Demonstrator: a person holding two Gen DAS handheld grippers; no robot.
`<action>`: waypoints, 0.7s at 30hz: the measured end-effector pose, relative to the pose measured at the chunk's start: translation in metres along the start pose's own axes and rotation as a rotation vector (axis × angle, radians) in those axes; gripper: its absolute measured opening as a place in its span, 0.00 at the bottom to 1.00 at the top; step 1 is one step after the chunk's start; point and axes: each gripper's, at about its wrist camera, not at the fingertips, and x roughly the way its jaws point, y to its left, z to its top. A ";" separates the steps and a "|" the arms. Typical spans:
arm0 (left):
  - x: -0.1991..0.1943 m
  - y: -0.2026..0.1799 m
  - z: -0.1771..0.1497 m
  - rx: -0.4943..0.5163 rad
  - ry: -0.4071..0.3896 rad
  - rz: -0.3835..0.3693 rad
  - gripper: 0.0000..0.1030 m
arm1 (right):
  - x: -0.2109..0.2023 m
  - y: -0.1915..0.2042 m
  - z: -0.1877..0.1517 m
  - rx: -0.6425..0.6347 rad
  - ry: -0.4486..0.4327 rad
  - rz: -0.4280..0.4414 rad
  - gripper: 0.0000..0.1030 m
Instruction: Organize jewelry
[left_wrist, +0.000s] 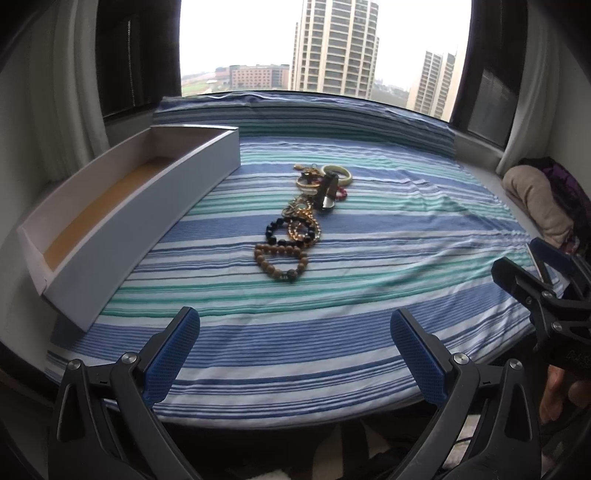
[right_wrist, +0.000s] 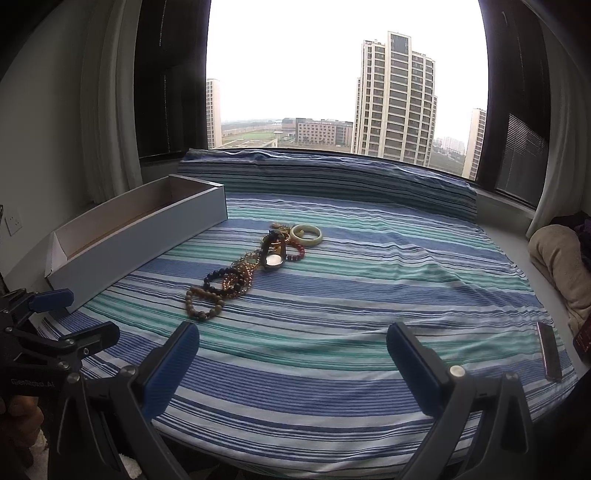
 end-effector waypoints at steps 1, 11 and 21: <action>0.000 0.000 -0.001 0.002 0.000 -0.001 1.00 | 0.000 -0.003 -0.001 0.013 0.004 0.003 1.00; 0.023 0.012 -0.004 -0.009 0.041 -0.003 1.00 | -0.004 -0.011 -0.006 0.050 0.007 0.013 1.00; 0.091 0.036 0.011 -0.090 0.131 0.052 0.99 | 0.035 0.003 -0.006 0.032 0.107 0.049 1.00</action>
